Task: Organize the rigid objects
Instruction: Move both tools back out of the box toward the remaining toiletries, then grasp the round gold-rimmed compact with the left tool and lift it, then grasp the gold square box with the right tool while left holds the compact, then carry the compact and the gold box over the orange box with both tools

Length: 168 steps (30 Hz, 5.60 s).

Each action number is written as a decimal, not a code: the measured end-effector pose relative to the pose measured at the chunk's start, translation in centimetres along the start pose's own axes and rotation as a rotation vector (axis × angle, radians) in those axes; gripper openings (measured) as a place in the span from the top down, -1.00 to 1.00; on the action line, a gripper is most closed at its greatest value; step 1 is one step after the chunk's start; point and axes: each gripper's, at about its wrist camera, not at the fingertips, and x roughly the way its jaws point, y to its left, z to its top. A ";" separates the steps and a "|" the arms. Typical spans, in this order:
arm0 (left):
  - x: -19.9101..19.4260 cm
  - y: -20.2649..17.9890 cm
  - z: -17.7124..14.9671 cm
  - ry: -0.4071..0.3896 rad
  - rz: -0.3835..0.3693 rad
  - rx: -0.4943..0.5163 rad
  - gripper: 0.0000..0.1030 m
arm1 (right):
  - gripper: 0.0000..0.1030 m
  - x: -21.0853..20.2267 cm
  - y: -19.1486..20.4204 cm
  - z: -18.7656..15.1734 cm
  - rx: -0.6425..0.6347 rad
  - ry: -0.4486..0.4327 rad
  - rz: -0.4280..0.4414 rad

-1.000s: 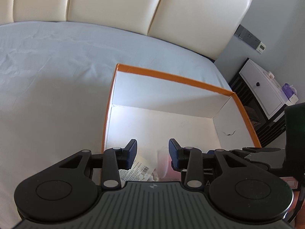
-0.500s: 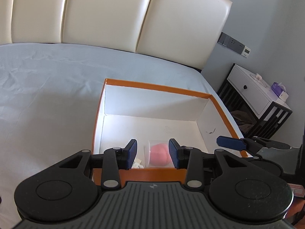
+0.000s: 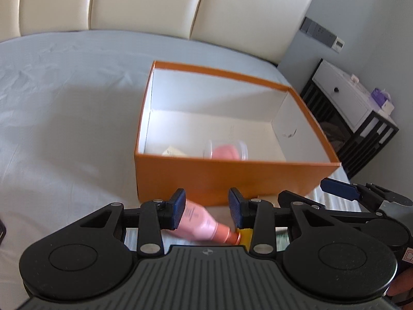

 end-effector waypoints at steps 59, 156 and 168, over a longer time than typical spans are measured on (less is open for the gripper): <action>6.5 1.2 -6.4 0.634 -0.127 -0.272 0.33 | -0.03 2.4 1.8 -10.7 -0.039 0.321 0.116; 8.8 2.1 10.3 0.042 -0.072 -0.232 0.39 | -0.14 6.8 -2.7 10.1 0.004 0.047 -0.016; 13.6 2.8 10.7 0.139 -0.078 -0.194 0.39 | -0.13 13.9 -3.0 11.3 0.024 0.189 -0.026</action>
